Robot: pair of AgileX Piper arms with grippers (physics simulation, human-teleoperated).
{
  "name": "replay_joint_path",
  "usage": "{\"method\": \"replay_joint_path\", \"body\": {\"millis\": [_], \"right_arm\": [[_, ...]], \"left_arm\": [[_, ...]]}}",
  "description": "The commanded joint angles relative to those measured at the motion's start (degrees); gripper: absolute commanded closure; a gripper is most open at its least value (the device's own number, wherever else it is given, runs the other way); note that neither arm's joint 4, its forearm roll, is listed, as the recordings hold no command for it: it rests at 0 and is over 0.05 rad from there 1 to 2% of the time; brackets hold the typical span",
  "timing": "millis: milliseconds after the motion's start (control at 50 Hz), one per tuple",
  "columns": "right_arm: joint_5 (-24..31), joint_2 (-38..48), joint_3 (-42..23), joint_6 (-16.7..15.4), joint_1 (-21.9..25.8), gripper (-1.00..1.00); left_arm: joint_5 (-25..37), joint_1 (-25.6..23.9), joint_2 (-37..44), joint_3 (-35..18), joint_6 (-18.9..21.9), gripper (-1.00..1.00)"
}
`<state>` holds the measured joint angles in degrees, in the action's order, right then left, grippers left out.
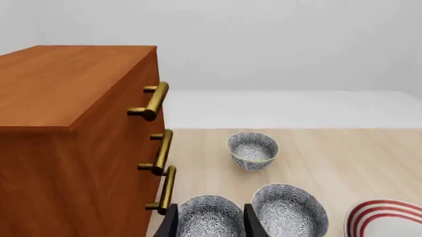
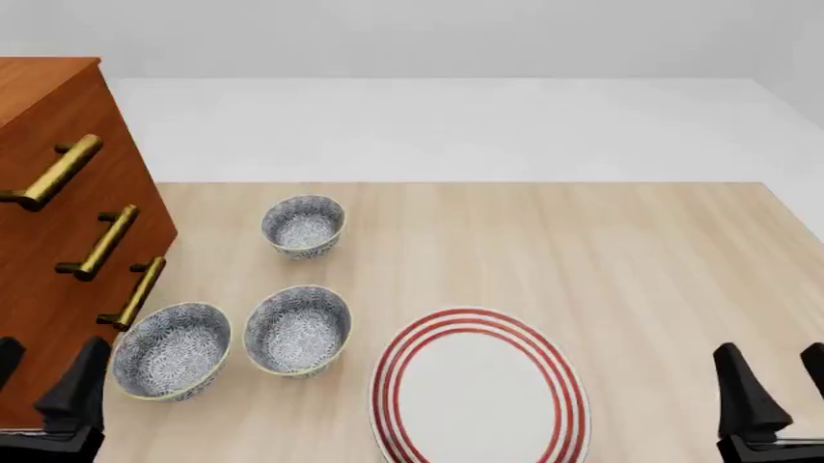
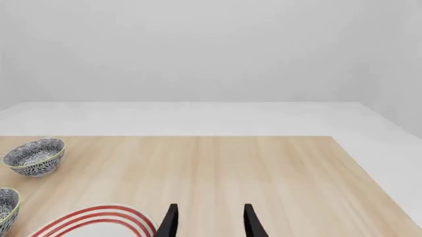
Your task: Pick up the bowl and put it in the middle on the plate.
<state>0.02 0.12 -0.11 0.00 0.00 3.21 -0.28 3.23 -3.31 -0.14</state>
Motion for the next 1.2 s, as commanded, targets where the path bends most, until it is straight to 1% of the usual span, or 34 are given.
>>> {"method": "replay_joint_path", "body": {"millis": [20, 160, 180, 240, 260, 280, 320, 340, 380, 400, 420, 480, 540, 560, 580, 620, 660, 700, 720, 740, 820, 900, 920, 940, 980, 1040, 1060, 1100, 1140, 1200], "right_arm": [[0.4, 0.1, -0.4, 0.0, 0.0, -1.0], [0.1, 0.2, -0.3, 0.0, 0.0, -1.0], [0.1, 0.3, -0.3, 0.1, 0.0, -1.0], [0.6, 0.1, -0.6, 0.1, 0.0, -1.0], [0.2, 0.3, -0.3, 0.1, 0.0, -1.0], [0.2, 0.2, -0.4, 0.1, 0.0, -1.0], [0.3, 0.2, -0.4, 0.1, 0.0, -1.0], [0.4, 0.2, -0.4, 0.1, 0.0, -1.0], [0.4, 0.2, -0.4, 0.1, 0.0, -1.0], [0.2, 0.3, -0.4, 0.1, 0.0, -1.0], [0.1, 0.3, -0.3, 0.1, 0.0, -1.0], [0.3, 0.2, -0.4, 0.1, 0.0, -1.0], [0.5, 0.2, -0.5, 0.2, 0.0, -1.0], [0.3, 0.2, -0.5, 0.2, 0.0, -1.0], [-0.3, 0.6, -0.2, 0.2, 0.0, -1.0], [-0.1, 0.5, -0.3, 0.2, 0.0, -1.0], [-0.4, 0.7, -0.1, 0.2, 0.0, -1.0], [-0.6, 0.8, -0.1, 0.2, 0.0, -1.0], [-0.5, 0.8, -0.2, 0.2, 0.0, -1.0], [-0.2, 0.6, -0.3, 0.2, 0.0, -1.0], [-0.6, 0.9, -0.1, 0.2, 0.0, -1.0], [-0.6, 0.9, -0.1, 0.1, 0.0, -1.0], [-0.6, 0.9, -0.1, 0.1, 0.0, -1.0], [-0.6, 0.9, -0.1, 0.2, 0.0, -1.0], [-0.6, 0.9, -0.1, 0.2, 0.0, -1.0], [-0.6, 0.9, -0.1, 0.2, 0.0, -1.0], [-0.6, 0.9, -0.1, 0.2, 0.0, -1.0], [-0.6, 0.8, -0.1, 0.1, 0.0, -1.0], [-0.6, 0.9, -0.1, 0.1, 0.0, -1.0], [-0.6, 0.9, -0.1, 0.2, 0.0, -1.0]], "left_arm": [[-2.3, -0.3, -2.9, 2.1, 0.1, -1.0], [-1.9, -1.0, -3.0, 1.5, -0.3, -1.0], [-0.6, -1.6, -2.8, -0.1, -0.6, -1.0], [1.1, -2.0, -3.1, -1.5, -0.9, -1.0], [8.5, -4.1, -3.2, -9.1, 0.0, -1.0], [9.3, -4.2, -3.1, -9.9, -0.1, -1.0], [9.6, -4.4, -3.1, -9.6, -0.4, -1.0], [9.6, -4.9, -3.1, -9.8, 0.8, -1.0], [10.5, -5.8, -3.1, -10.1, 1.0, -1.0], [12.2, -6.3, -2.9, -11.3, 0.4, -1.0], [12.4, -5.9, -0.8, -12.2, -0.3, -1.0], [14.2, -7.4, -1.5, -15.2, 0.3, -1.0], [14.8, -8.6, 0.4, -17.1, 1.0, -1.0], [14.7, -9.2, 2.6, -17.5, 1.0, -1.0], [16.1, -14.6, 7.0, -20.5, 5.4, -1.0], [15.9, -15.7, 8.6, -21.0, 7.3, -1.0], [15.3, -17.1, 10.1, -21.3, 8.0, -1.0], [15.5, -17.3, 12.5, -22.8, 7.2, -1.0], [15.6, -17.1, 14.1, -23.1, 7.9, -1.0], [14.3, -20.7, 18.7, -24.7, 10.0, -1.0], [14.3, -22.2, 23.6, -27.0, 11.1, -1.0], [13.7, -24.9, 28.0, -27.7, 13.5, -1.0], [14.1, -25.2, 28.7, -28.3, 13.4, -1.0], [14.7, -24.9, 30.5, -28.9, 12.2, -1.0], [14.2, -26.2, 31.4, -29.0, 13.7, -1.0], [14.0, -27.0, 33.7, -29.0, 14.4, -1.0], [13.9, -27.5, 34.5, -28.8, 15.9, -1.0], [14.3, -27.3, 36.1, -28.7, 17.2, -1.0], [15.1, -27.0, 36.3, -29.6, 16.8, -1.0], [16.1, -29.5, 38.1, -30.1, 18.7, -1.0]]}}
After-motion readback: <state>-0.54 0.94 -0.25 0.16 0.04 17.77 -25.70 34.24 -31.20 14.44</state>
